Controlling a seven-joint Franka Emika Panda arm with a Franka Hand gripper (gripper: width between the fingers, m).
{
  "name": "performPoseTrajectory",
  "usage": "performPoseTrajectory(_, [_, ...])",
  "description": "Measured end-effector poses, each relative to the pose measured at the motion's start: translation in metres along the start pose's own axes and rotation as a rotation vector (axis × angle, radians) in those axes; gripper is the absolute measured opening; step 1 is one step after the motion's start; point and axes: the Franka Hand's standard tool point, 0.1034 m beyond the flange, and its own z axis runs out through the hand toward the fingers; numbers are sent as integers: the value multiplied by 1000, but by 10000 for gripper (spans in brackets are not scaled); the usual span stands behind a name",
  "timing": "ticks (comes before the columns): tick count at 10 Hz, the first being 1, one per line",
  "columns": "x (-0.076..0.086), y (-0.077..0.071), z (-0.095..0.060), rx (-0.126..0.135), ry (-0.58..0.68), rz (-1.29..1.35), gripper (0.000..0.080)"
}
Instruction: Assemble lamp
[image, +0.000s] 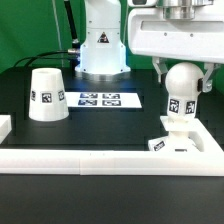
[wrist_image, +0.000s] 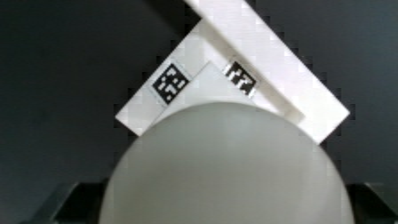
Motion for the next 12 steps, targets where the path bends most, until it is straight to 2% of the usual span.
performPoseTrajectory(2, [0,0,0,4,-4,99,579])
performPoseTrajectory(3, [-1,-1,0,8,-10,138,638])
performPoseTrajectory(4, [-1,-1,0,7,-10,119,638])
performPoseTrajectory(5, [-2,-1,0,7,-10,106,684])
performPoseTrajectory(12, [-1,-1,1,8,-8,-358,698])
